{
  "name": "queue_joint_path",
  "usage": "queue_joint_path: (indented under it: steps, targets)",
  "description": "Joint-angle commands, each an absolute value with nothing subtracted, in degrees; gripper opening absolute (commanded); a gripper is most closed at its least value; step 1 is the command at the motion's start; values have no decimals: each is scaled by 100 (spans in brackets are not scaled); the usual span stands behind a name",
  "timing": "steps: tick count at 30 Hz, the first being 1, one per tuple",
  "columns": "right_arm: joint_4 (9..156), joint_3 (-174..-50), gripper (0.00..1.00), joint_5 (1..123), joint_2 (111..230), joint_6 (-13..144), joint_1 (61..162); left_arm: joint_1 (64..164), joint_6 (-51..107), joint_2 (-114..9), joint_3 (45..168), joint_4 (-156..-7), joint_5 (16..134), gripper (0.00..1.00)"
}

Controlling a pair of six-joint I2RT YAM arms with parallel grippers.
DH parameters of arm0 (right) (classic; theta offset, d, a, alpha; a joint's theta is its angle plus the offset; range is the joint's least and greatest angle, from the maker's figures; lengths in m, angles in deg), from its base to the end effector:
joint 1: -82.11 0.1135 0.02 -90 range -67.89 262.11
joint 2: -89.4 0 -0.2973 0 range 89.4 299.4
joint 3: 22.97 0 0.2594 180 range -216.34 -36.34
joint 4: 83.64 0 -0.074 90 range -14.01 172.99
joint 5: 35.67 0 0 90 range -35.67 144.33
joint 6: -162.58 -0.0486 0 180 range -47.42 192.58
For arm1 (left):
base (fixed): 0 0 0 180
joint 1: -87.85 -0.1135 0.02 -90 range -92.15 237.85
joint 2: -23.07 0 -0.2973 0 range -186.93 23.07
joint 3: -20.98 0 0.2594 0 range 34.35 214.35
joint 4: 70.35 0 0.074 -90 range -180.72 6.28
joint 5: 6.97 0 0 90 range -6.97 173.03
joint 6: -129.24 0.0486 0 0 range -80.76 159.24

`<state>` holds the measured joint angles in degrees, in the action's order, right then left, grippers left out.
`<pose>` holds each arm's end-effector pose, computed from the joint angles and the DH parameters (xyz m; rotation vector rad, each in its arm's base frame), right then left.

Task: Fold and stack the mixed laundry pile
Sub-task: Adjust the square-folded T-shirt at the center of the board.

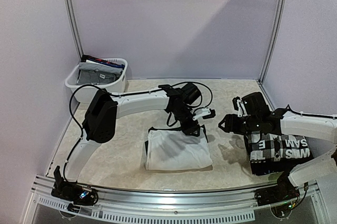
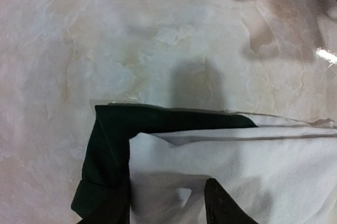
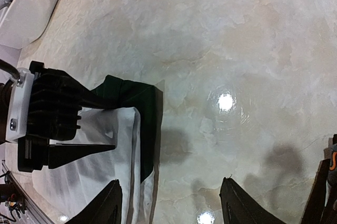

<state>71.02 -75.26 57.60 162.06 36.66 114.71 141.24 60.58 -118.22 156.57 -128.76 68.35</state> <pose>0.2176 0.1425 0.2193 0.0427 2.4617 0.6221 0.3258 -0.4592 0.1648 1.7227 2.1227 -0.5117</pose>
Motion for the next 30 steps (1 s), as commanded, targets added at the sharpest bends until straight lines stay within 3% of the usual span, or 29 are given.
queue_joint_path:
  steps: [1, 6, 9, 10, 16, 19, 25, 30]
  targets:
    - [7097, -7457, 64, 5644, 16077, 3685, 11442, 14053, 6031, -12038, 15799, -13045, 6450, 42]
    - [7090, -7441, 64, 5586, 16062, 3672, 11436, 14023, 6020, -12185, 15887, -13122, 6342, 29]
    - [7156, -7391, 64, 5549, 16010, 3635, 11432, 14028, 6018, -12169, 15890, -13084, 6407, 4]
    - [7174, -7375, 64, 5529, 15994, 3629, 11428, 14024, 6011, -12091, 15817, -13027, 6412, 0]
    - [7290, -7188, 60, 5477, 15771, 3525, 11429, 14067, 6047, -11258, 15051, -12596, 6501, 0]
    - [7434, -7075, 53, 5596, 15623, 3496, 11380, 14125, 6101, -10889, 14776, -12547, 6620, 0]
    - [8156, -7083, 39, 6894, 16115, 3543, 11311, 14332, 6222, -10259, 14444, -12497, 6761, 0]
    - [8683, -7210, 33, 7929, 16829, 3636, 11313, 14479, 6363, -9904, 14389, -12689, 7045, 0]
